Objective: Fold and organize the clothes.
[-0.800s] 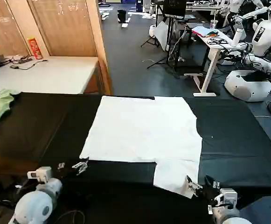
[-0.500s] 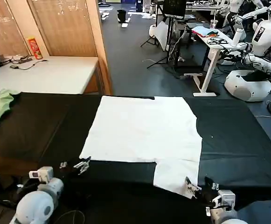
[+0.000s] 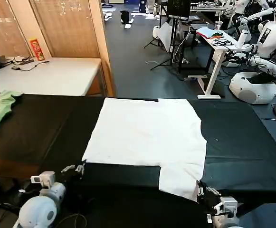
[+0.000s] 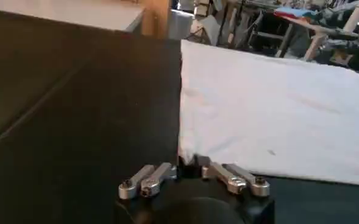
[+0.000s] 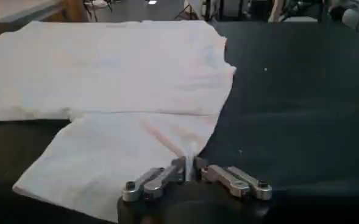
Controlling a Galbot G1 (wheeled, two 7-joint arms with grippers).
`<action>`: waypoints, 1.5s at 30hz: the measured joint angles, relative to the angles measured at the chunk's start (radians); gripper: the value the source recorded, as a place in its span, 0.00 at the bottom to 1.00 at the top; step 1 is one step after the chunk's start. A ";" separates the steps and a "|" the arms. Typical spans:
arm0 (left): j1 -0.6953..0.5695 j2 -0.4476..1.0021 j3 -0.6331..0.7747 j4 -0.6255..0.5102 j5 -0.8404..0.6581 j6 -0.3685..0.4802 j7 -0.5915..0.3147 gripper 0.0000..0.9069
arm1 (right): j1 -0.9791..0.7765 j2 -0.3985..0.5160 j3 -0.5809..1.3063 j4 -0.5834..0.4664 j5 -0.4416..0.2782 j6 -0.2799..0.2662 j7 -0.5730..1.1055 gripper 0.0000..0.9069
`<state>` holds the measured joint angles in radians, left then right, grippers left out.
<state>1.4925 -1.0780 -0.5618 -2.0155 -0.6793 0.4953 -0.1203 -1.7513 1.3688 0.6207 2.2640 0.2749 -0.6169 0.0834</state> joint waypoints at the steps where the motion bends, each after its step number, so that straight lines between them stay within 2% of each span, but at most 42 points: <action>1: 0.005 -0.002 -0.001 -0.008 0.004 0.001 -0.001 0.00 | -0.009 0.001 0.005 0.012 0.002 -0.005 0.009 0.02; 10: 0.081 0.010 -0.041 -0.107 0.014 0.002 -0.041 0.00 | -0.090 0.005 0.035 0.124 0.022 -0.019 0.033 0.02; 12: 0.106 0.012 -0.055 -0.132 0.001 0.001 -0.045 0.00 | -0.087 -0.001 0.044 0.124 0.051 0.005 0.030 0.02; 15: 0.119 0.007 -0.071 -0.154 -0.020 -0.004 -0.062 0.00 | -0.059 -0.015 0.061 0.101 0.093 0.073 0.006 0.02; 17: 0.117 0.002 -0.071 -0.155 -0.026 -0.023 -0.062 0.00 | -0.027 -0.026 0.070 0.067 0.114 0.118 -0.004 0.02; 22: 0.068 -0.024 -0.050 -0.129 0.002 -0.113 -0.038 0.00 | 0.096 -0.063 0.059 -0.044 0.129 0.193 -0.014 0.02; 34: -0.154 -0.056 0.036 0.030 0.095 -0.146 -0.023 0.00 | 0.438 -0.154 -0.049 -0.302 0.117 0.224 -0.001 0.02; 45: -0.317 -0.043 0.113 0.188 0.155 -0.160 -0.015 0.00 | 0.617 -0.173 -0.137 -0.515 0.100 0.257 -0.015 0.02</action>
<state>1.1753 -1.1206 -0.4484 -1.8270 -0.5246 0.3351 -0.1354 -1.1345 1.1955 0.4842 1.7492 0.3745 -0.3601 0.0687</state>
